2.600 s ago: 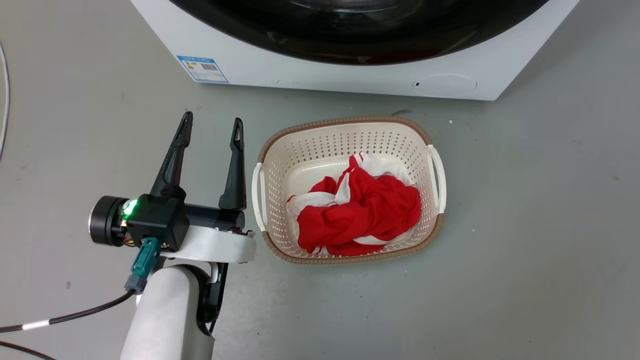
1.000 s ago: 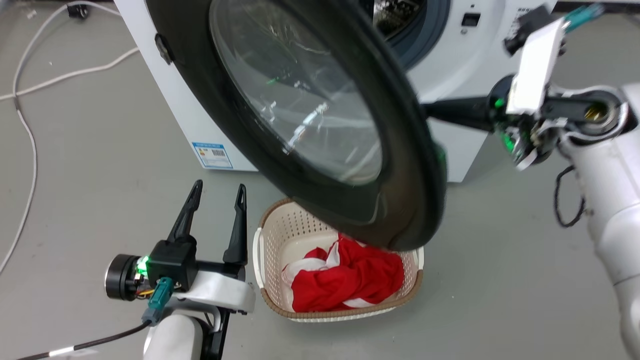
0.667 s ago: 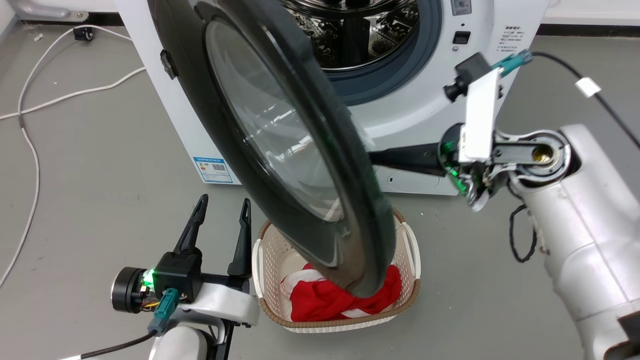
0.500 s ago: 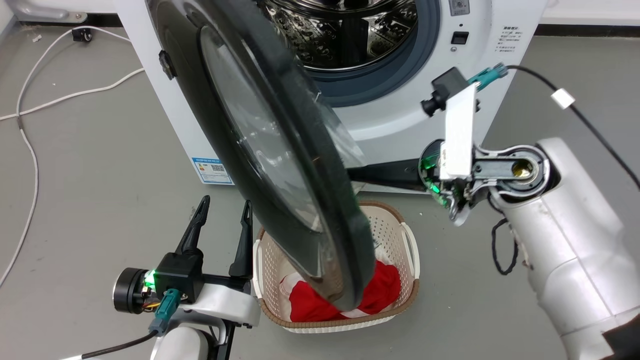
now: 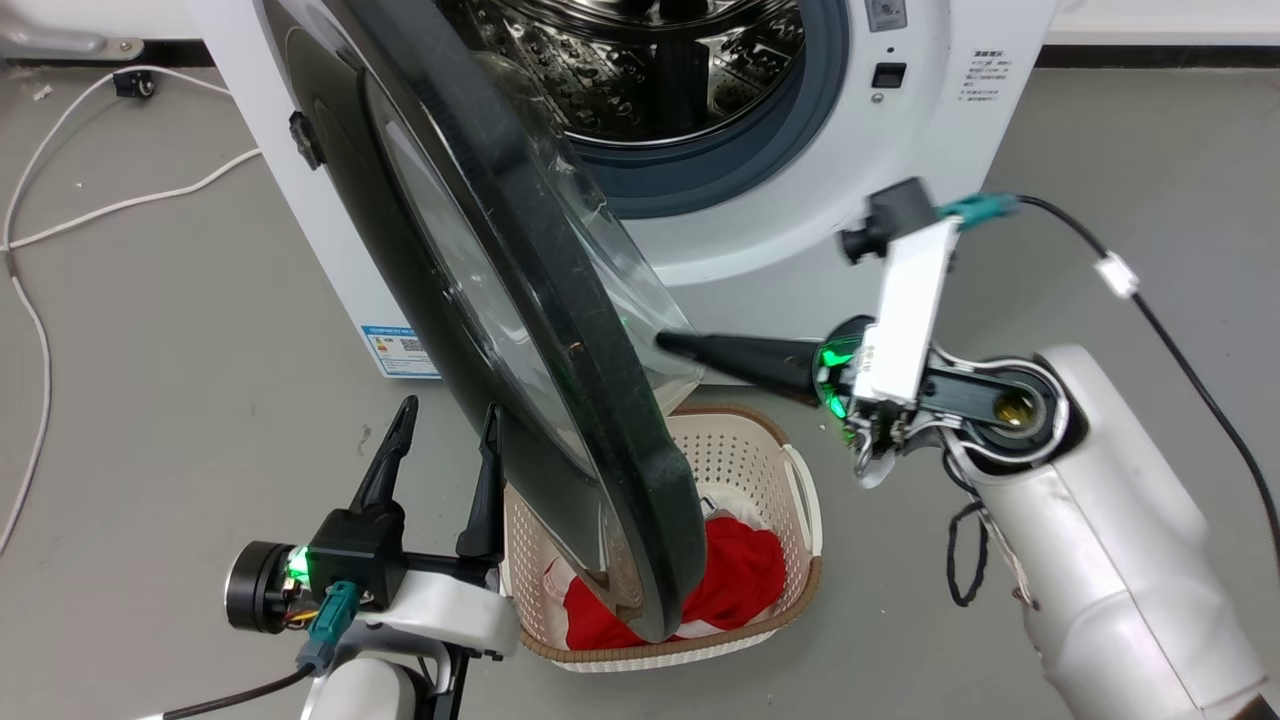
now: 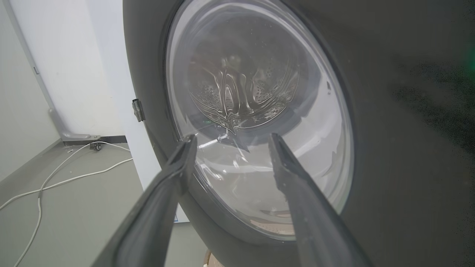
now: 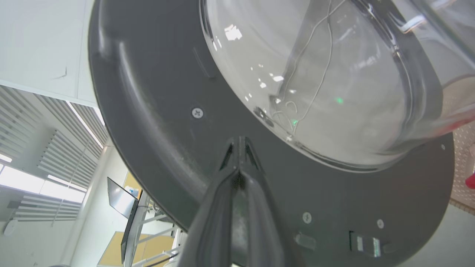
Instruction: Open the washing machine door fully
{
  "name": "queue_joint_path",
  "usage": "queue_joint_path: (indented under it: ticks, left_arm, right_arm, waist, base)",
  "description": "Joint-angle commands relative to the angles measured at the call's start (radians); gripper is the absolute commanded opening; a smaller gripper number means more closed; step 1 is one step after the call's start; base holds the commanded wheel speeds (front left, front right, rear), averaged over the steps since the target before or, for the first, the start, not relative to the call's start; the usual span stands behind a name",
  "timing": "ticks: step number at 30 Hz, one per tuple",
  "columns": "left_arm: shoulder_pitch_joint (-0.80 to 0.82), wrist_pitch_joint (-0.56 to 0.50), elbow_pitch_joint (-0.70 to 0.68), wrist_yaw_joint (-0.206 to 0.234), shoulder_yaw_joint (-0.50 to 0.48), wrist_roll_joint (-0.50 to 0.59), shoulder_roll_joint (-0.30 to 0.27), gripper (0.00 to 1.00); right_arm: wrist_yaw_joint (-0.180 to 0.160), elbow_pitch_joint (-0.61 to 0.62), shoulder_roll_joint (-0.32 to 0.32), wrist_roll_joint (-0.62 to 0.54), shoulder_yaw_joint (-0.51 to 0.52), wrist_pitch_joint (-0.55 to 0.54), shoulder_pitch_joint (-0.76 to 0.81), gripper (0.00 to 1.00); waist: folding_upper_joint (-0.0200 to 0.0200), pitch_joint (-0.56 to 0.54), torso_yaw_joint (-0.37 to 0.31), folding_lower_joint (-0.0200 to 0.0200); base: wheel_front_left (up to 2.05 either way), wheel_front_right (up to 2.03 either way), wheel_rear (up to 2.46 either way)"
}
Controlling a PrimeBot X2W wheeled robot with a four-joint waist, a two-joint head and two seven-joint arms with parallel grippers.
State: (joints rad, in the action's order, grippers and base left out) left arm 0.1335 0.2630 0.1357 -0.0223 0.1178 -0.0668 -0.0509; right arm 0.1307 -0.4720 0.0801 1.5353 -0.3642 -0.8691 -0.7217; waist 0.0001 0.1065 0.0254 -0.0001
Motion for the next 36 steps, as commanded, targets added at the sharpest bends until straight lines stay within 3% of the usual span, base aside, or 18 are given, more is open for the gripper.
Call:
queue_joint_path:
  ticks: [1,13,14,15,16,22,24,25,28,31,36]
  left_arm:
    - [-0.006,0.003,0.002,0.005,-0.003,-0.004,0.001,1.00]
    - [-0.034,0.003,0.001,0.010,-0.030,-0.001,0.001,1.00]
    - [-0.036,0.003,0.002,0.010,-0.035,0.000,0.001,1.00]
    - [-0.039,0.003,0.004,0.009,-0.037,0.001,0.001,1.00]
    - [-0.040,0.003,0.005,0.007,-0.039,0.001,0.001,1.00]
    - [-0.048,0.003,0.008,0.004,-0.050,0.003,0.001,1.00]
    - [-0.049,0.003,0.008,0.004,-0.053,0.002,0.001,1.00]
    - [-0.051,0.003,0.007,0.004,-0.059,0.004,0.001,1.00]
    - [-0.051,0.003,0.006,0.005,-0.066,0.004,0.001,1.00]
    - [-0.050,0.003,0.005,0.008,-0.069,0.003,0.001,1.00]
    - [-0.048,0.003,0.004,0.009,-0.071,0.003,0.001,1.00]
  right_arm:
    - [0.000,0.009,0.003,-0.001,0.018,0.030,0.029,0.00]
    - [0.000,0.143,0.023,0.056,0.266,0.354,0.327,0.02]
    - [0.000,0.153,0.022,0.051,0.285,0.384,0.354,0.20]
    - [0.000,0.165,0.018,0.053,0.301,0.413,0.384,0.56]
    - [0.000,0.178,0.013,0.053,0.315,0.441,0.410,1.00]
    - [0.000,0.250,-0.009,-0.020,0.386,0.667,0.546,1.00]
    - [0.000,0.273,-0.009,-0.099,0.392,0.761,0.576,1.00]
    - [0.000,0.300,-0.001,-0.240,0.397,0.900,0.603,1.00]
    - [0.000,0.314,0.025,-0.452,0.388,1.033,0.611,1.00]
    - [0.000,0.335,0.045,-0.699,0.408,1.104,0.603,1.00]
    - [0.000,0.437,0.015,-1.138,0.469,1.130,0.590,1.00]
  waist:
    - [-0.0001,-0.002,-0.004,0.0001]
    - [-0.0001,-0.035,-0.036,0.0001]
    - [-0.0001,-0.038,-0.039,0.0001]
    - [-0.0001,-0.040,-0.040,0.0001]
    - [-0.0001,-0.042,-0.041,0.0001]
    - [-0.0001,-0.055,-0.049,0.0001]
    - [-0.0001,-0.057,-0.052,0.0001]
    - [-0.0001,-0.058,-0.055,0.0001]
    - [-0.0001,-0.058,-0.061,0.0001]
    - [-0.0001,-0.059,-0.064,0.0001]
    - [-0.0001,-0.060,-0.064,0.0001]
  base:
    - [0.00,0.00,0.00]
    - [0.00,0.00,0.00]
    - [0.00,0.00,0.00]
    - [0.00,0.00,0.00]
    - [0.00,0.00,0.00]
    - [0.00,0.00,0.00]
    - [0.00,0.00,0.00]
    - [0.00,0.00,0.00]
    - [0.00,0.00,0.00]
    - [0.00,0.00,0.00]
    - [0.00,0.00,0.00]
